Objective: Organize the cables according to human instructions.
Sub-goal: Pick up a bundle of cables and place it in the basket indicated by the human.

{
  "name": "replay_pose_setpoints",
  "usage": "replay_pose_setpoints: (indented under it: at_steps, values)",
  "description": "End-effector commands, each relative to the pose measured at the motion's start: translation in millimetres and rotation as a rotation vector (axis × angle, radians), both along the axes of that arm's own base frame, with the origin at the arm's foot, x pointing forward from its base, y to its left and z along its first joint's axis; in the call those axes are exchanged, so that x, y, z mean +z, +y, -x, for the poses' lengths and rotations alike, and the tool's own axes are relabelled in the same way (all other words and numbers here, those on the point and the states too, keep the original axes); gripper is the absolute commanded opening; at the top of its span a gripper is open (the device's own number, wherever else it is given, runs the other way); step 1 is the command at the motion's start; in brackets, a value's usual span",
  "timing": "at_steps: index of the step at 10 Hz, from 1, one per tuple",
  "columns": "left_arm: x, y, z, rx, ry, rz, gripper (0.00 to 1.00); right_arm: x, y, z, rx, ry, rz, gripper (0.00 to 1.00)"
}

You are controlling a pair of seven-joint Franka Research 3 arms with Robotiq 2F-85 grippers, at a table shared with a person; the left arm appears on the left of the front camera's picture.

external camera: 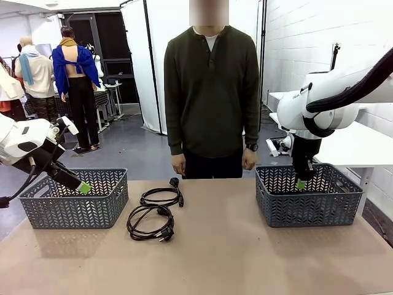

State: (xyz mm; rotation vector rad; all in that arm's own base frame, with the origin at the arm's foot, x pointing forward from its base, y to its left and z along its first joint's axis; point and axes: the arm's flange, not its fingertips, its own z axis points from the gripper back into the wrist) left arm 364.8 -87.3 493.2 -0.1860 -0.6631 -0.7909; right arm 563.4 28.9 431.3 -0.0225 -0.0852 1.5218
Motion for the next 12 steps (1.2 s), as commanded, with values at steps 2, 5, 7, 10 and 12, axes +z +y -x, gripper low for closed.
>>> replay_pose_setpoints:
  at_steps: [2,5,7,10,12]
  values:
    - [0,1,-1,0.011,0.003,0.005,1.0,10,-8,-8,-0.009,0.001,-0.061,1.0]
    - [0,1,-1,0.011,0.003,0.005,1.0,17,-6,-10,-0.03,0.017,-0.062,1.0]
    - [0,1,-1,0.011,0.003,0.005,1.0,23,-4,-12,-0.037,0.027,-0.046,1.0]
    - [0,1,-1,0.011,0.003,0.005,1.0,22,-5,-7,-0.038,0.011,-0.041,1.0]
    - [0,1,-1,0.011,0.003,0.005,1.0,22,-5,-7,-0.038,0.011,-0.041,1.0]
